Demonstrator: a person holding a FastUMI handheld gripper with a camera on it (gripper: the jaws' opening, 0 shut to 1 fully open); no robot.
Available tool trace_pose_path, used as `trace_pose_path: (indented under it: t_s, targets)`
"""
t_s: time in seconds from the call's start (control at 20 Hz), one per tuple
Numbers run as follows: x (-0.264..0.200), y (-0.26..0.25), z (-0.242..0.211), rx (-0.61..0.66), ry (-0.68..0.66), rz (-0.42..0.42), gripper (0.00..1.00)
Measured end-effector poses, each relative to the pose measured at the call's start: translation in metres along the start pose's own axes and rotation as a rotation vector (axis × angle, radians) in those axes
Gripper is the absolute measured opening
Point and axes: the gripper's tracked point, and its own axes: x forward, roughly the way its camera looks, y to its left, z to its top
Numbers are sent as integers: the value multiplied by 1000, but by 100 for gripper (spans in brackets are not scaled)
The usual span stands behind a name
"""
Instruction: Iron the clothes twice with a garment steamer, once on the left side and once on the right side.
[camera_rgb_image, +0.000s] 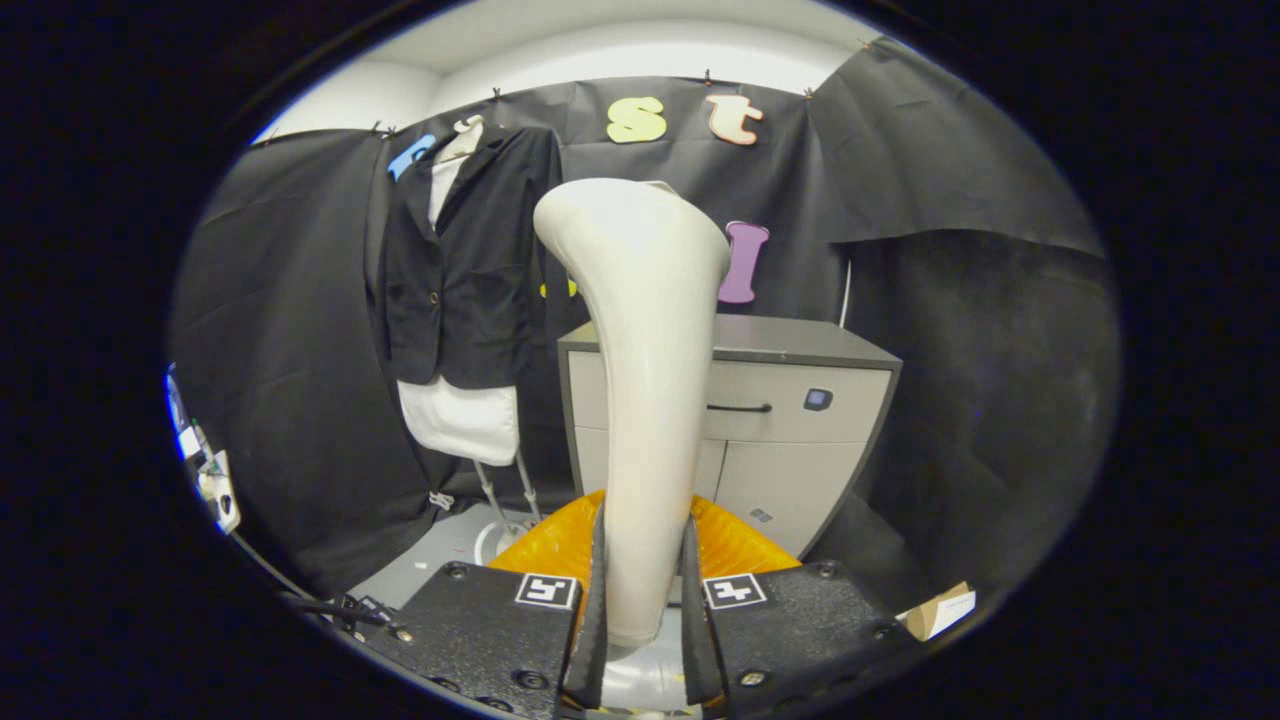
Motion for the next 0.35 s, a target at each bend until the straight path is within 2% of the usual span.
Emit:
trace_pose_path:
  t_s: [0.35]
  targets:
    - [-18,-38,-5,1,-11,-3,33]
